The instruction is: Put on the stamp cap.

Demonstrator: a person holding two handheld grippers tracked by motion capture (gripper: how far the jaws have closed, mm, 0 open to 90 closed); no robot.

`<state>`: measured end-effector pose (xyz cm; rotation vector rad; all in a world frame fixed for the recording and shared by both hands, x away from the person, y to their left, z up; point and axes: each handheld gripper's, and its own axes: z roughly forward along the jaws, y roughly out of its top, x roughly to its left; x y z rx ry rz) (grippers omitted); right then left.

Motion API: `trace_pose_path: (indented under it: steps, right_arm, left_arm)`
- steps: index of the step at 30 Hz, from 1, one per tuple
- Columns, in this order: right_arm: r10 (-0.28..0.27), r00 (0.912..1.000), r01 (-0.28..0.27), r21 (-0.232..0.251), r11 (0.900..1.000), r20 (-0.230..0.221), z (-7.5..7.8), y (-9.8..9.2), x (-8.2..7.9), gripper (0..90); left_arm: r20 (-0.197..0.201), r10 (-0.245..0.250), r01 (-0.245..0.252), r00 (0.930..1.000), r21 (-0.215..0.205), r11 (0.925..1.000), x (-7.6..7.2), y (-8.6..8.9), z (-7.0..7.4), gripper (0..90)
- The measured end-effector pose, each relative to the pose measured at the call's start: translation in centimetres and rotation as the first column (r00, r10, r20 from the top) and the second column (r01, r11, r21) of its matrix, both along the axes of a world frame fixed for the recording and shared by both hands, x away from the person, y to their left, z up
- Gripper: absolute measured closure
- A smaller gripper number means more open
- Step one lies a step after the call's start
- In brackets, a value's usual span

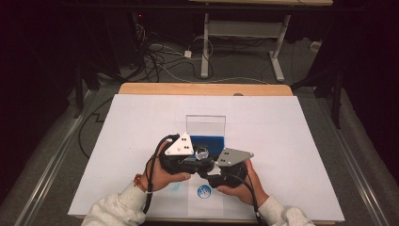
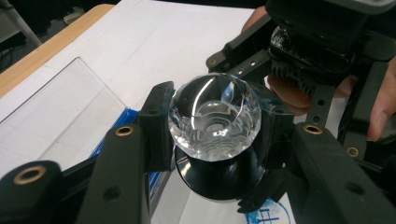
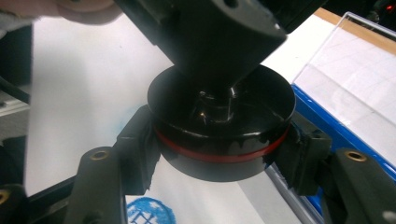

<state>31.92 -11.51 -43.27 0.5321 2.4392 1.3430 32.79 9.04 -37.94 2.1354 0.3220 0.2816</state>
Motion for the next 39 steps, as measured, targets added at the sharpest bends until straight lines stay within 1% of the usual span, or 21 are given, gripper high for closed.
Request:
trace_pose_path:
  steps: [3, 5, 10, 15, 21, 29, 34, 39]
  right_arm:
    - [-0.004, 1.0, 0.004, -0.002, 1.0, 0.004, -0.02, -0.04, -0.06, 38.6]
    - [-0.004, 0.9999, 0.004, -0.005, 1.0, 0.011, -0.03, -0.08, -0.12, 38.6]
    - [0.0, 0.9997, 0.0, -0.013, 1.0, 0.024, 0.04, -0.14, -0.23, 38.6]
    - [-0.003, 0.9993, 0.003, -0.011, 1.0, 0.038, 0.03, -0.2, -0.21, 38.4]
    - [-0.003, 0.9989, 0.003, -0.011, 1.0, 0.046, 0.03, -0.37, -0.24, 38.3]
    - [-0.005, 0.9975, 0.006, -0.008, 1.0, 0.07, 0.11, -0.39, -0.35, 38.1]
    - [-0.011, 0.9974, 0.011, 0.0, 1.0, 0.071, 0.07, -0.43, -0.33, 38.0]
    - [-0.015, 0.9977, 0.015, -0.005, 1.0, 0.067, -0.01, -0.53, -0.25, 38.2]
  left_arm:
    - [-0.003, 0.001, -0.001, 1.0, 0.002, 1.0, 0.01, 0.06, 0.02, 54.6]
    - [0.001, -0.001, 0.001, 1.0, 0.011, 0.9999, -0.06, 0.04, 0.07, 54.6]
    - [0.006, 0.001, -0.001, 1.0, 0.012, 0.9999, -0.16, 0.08, 0.14, 54.7]
    - [0.007, 0.001, -0.001, 1.0, 0.012, 0.9999, -0.13, 0.1, 0.18, 54.7]
    - [0.018, 0.001, -0.001, 0.9998, 0.021, 0.9998, -0.22, 0.01, 0.28, 54.7]
    - [0.025, 0.002, -0.003, 0.9997, 0.021, 0.9998, -0.35, 0.01, 0.47, 54.6]
    - [0.028, 0.008, -0.008, 0.9996, 0.014, 0.9999, -0.37, 0.13, 0.59, 54.6]
    - [0.035, 0.013, -0.014, 0.9993, 0.007, 0.9999, -0.42, 0.31, 0.79, 54.6]
